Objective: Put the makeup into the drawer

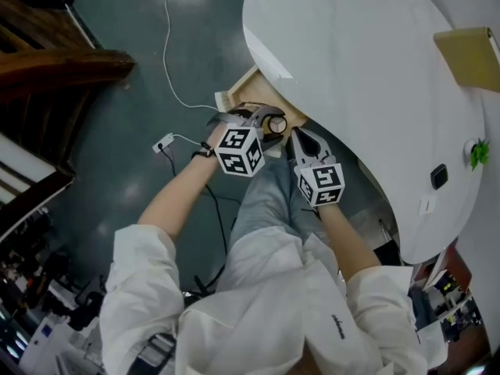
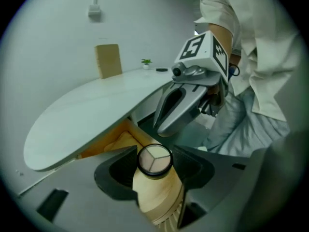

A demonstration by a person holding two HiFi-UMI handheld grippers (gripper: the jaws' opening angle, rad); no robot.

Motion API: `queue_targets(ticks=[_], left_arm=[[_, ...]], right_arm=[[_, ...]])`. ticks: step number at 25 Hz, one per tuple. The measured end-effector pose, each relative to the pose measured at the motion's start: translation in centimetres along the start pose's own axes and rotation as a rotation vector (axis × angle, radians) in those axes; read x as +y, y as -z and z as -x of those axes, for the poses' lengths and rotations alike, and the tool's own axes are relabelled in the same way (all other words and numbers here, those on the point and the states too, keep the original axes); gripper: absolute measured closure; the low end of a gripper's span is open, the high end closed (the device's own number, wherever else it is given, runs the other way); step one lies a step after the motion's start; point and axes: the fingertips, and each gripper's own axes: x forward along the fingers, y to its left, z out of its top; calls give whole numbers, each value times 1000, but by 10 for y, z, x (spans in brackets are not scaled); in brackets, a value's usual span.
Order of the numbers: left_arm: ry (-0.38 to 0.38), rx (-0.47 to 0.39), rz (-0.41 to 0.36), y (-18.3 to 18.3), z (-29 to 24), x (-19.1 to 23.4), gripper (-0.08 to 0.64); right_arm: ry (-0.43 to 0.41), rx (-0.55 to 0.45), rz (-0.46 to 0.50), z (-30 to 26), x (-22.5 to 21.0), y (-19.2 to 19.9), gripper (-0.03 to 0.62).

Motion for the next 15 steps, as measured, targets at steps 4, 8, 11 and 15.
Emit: queue_targets(ticks=[4,8,11,15], left_arm=[[110,55,-141,16,-20,-5,321],[219,99,-252,29,-40,-12,321],[283,136,-310,40,-54,-14,321],[338,160,-343,49,-73,-19,321]], right_arm=[[2,27,10,-12,-3,17,575],[9,46,4,-21,-9,32,575],[12,47,-7,-25,-11,37,575],[20,56,-14,-27,-16,46,575]])
